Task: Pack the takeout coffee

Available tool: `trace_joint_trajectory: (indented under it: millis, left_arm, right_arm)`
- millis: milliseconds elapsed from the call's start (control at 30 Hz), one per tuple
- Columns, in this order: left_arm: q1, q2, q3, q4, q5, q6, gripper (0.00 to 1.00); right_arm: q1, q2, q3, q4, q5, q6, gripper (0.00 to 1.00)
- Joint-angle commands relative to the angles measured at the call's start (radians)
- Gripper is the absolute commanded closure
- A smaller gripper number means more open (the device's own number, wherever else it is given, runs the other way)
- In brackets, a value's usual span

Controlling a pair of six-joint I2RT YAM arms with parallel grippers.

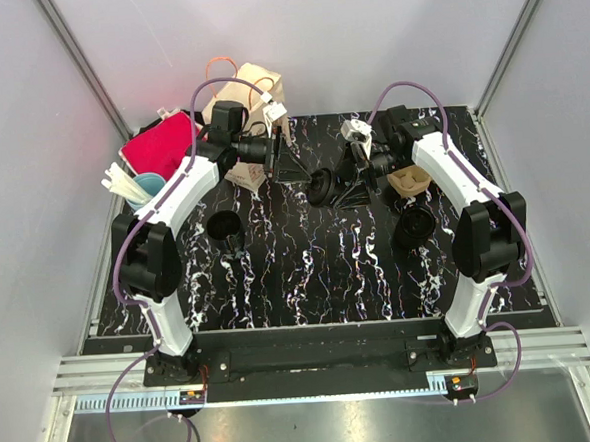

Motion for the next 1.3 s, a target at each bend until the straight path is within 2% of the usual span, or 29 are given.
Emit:
trace_joint_trajectory:
  millis: [0,167,433,600,633,700,833,933,1033,1067,1267]
  left_arm:
    - [-0.009,0.012,0.054,0.003,-0.029,0.031,0.26]
    - [-0.025,0.015,0.067,-0.046,-0.052,0.069,0.48]
    - [-0.041,0.014,0.071,-0.106,-0.083,0.096,0.49]
    - [-0.052,0.015,0.080,-0.147,-0.117,0.160,0.58]
    - [-0.055,0.015,0.082,-0.161,-0.121,0.165,0.64]
    - [-0.061,0.017,0.087,-0.173,-0.135,0.183,0.68]
    - [-0.071,0.015,0.090,-0.192,-0.160,0.198,0.69]
    - [-0.081,0.015,0.096,-0.205,-0.183,0.212,0.79]
    - [-0.088,0.023,0.102,-0.222,-0.196,0.221,0.97]
    - [-0.088,0.025,0.105,-0.227,-0.199,0.223,1.00]
    - [-0.088,0.025,0.122,-0.250,-0.245,0.227,1.00]
  right_arm:
    - [0.005,-0.034,0.005,-0.013,-0.025,-0.024,0.24]
    - [0.005,-0.026,0.010,-0.010,-0.018,-0.026,0.24]
    - [0.005,-0.015,0.020,-0.002,-0.003,-0.019,0.25]
    - [0.005,-0.011,0.027,0.002,-0.003,-0.007,0.25]
    - [0.005,-0.006,0.027,0.008,-0.002,-0.004,0.25]
    - [0.005,-0.003,0.030,0.010,0.001,0.003,0.25]
    - [0.005,0.000,0.027,0.025,0.011,0.014,0.25]
    - [0.004,0.000,0.025,0.036,0.020,0.023,0.25]
    - [0.004,-0.003,0.022,0.047,0.021,0.033,0.26]
    - [0.005,-0.005,0.022,0.047,0.021,0.037,0.26]
    - [0.004,-0.011,0.022,0.053,0.032,0.046,0.21]
